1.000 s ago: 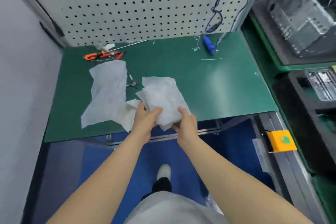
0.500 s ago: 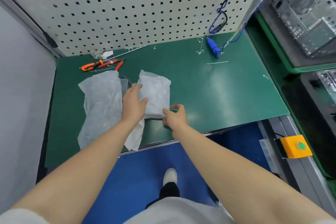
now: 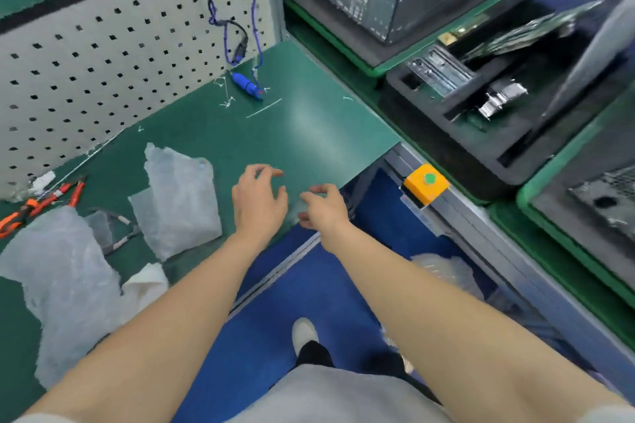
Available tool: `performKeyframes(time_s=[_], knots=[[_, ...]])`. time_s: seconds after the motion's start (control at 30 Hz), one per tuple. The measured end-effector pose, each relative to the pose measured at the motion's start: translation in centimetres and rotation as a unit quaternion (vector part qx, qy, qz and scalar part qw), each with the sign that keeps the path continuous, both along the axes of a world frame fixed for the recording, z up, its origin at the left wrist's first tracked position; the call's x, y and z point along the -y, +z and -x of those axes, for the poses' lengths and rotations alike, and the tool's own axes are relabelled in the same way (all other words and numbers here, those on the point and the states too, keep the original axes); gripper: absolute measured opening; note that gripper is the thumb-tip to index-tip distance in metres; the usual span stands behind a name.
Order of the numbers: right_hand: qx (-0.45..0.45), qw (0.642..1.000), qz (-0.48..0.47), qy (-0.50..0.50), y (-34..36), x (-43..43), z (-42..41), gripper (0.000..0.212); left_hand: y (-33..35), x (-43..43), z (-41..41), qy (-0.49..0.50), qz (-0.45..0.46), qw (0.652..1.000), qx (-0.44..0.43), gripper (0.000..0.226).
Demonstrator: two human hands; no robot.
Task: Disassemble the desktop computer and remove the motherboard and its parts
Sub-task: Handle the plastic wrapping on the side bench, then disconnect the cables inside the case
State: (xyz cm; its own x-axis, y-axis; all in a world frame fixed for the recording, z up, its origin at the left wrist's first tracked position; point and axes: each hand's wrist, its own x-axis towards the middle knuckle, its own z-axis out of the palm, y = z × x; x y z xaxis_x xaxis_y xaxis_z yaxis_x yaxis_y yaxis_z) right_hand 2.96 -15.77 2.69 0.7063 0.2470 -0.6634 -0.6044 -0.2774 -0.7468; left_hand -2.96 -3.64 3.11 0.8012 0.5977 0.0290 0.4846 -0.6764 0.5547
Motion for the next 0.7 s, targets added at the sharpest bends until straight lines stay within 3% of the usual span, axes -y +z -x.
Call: performKeyframes(time_s=[0.27,0.53,0.7], knots=[[0.053,0.987,-0.018,-0.150,3.6,18.6,-6.8,0.012,3.2,18.9,-10.1,-0.191,0.136,0.972,0.023,0.013],[0.230,0.943,0.077,-0.228,10.0,38.4,-11.4,0.012,8.5,37.4,-18.0,-0.353,0.108,0.922,0.117,0.010],[0.285,0.924,0.042,-0.250,14.8,47.0,-13.5,0.010,12.7,45.4,-21.3,-0.395,0.131,0.890,0.187,0.013]])
